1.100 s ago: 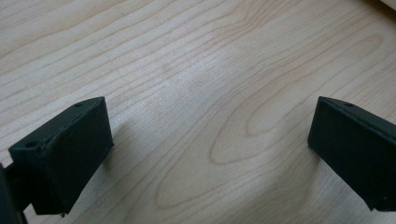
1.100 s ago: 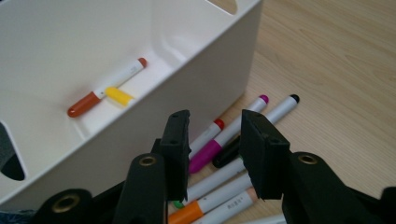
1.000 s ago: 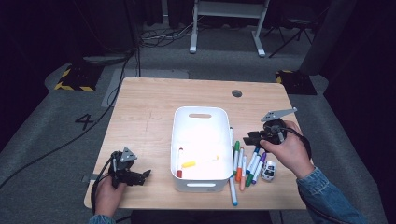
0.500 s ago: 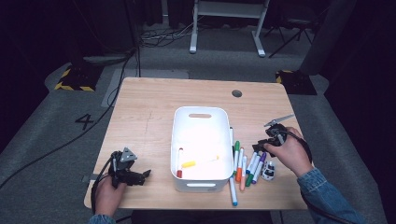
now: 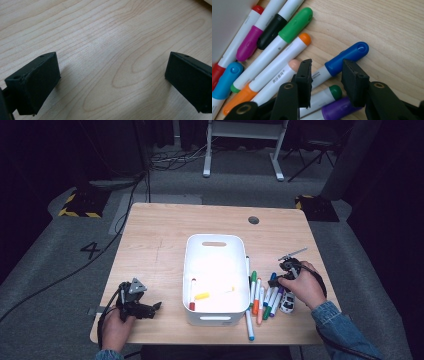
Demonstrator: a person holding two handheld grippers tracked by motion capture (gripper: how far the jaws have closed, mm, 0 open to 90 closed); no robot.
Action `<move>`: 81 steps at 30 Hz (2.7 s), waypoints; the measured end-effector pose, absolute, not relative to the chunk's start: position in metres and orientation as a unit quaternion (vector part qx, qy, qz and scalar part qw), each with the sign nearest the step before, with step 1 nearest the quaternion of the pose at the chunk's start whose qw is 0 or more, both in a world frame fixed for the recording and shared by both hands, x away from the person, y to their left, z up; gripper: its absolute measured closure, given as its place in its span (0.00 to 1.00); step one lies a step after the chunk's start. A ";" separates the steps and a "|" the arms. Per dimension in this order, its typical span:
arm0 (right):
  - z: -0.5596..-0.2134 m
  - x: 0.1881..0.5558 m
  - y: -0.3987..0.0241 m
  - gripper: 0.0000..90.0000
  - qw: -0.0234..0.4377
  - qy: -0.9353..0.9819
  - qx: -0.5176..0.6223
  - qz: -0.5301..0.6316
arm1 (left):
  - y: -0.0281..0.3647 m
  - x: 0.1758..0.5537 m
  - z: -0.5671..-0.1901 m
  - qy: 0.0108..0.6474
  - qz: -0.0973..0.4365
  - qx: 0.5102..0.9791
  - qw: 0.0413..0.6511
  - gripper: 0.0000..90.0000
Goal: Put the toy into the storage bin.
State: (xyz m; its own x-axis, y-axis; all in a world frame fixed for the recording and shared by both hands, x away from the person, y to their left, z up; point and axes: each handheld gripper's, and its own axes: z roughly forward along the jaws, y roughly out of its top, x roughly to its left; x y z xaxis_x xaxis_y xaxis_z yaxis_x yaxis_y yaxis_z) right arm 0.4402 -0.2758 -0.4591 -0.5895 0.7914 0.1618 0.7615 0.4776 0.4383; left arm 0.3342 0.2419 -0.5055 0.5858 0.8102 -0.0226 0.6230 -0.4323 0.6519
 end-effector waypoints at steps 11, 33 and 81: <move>-0.463 0.441 -0.253 0.68 0.038 0.869 0.434 0.234 | 0.242 0.334 -0.506 0.430 0.149 0.833 0.315 0.00; -0.467 0.472 -0.256 0.75 0.086 0.854 0.443 0.259 | 0.242 0.334 -0.505 0.430 0.149 0.833 0.315 0.00; -0.417 0.457 -0.264 0.85 0.074 0.841 0.431 0.318 | 0.239 0.335 -0.505 0.431 0.153 0.831 0.315 0.00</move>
